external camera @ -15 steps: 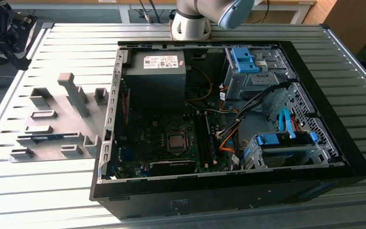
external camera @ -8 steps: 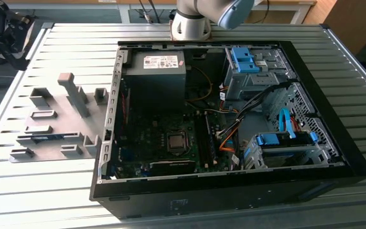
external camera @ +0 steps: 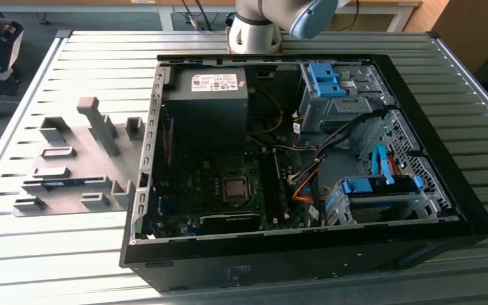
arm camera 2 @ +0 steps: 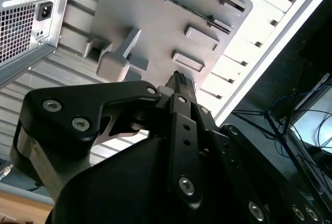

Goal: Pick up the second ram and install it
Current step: 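Reach for the second ram, then pick up the second ram and move it above second insertion slot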

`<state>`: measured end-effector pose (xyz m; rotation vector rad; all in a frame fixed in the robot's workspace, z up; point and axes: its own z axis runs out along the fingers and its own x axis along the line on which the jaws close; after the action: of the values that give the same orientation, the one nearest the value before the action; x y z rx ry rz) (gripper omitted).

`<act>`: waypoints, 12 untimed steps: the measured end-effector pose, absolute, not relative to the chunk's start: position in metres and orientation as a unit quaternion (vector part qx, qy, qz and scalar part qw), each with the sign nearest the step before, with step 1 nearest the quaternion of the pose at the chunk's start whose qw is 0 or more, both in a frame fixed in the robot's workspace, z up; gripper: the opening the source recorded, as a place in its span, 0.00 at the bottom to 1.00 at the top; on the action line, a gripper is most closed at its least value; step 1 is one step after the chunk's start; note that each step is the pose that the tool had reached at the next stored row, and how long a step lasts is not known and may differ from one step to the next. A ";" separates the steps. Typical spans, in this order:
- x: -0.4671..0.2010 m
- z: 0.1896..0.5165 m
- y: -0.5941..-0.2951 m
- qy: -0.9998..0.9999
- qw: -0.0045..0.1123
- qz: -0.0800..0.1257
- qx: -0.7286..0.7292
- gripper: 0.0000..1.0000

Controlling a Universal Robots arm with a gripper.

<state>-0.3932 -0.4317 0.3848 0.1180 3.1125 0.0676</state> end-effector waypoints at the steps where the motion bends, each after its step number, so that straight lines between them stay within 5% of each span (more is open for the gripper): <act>1: -0.393 0.385 -0.432 0.999 0.013 0.022 0.038 0.11; 12: -0.395 0.385 -0.432 0.999 0.013 0.022 0.038 0.11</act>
<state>-0.3949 -0.4317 0.3849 0.1176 3.1125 0.0676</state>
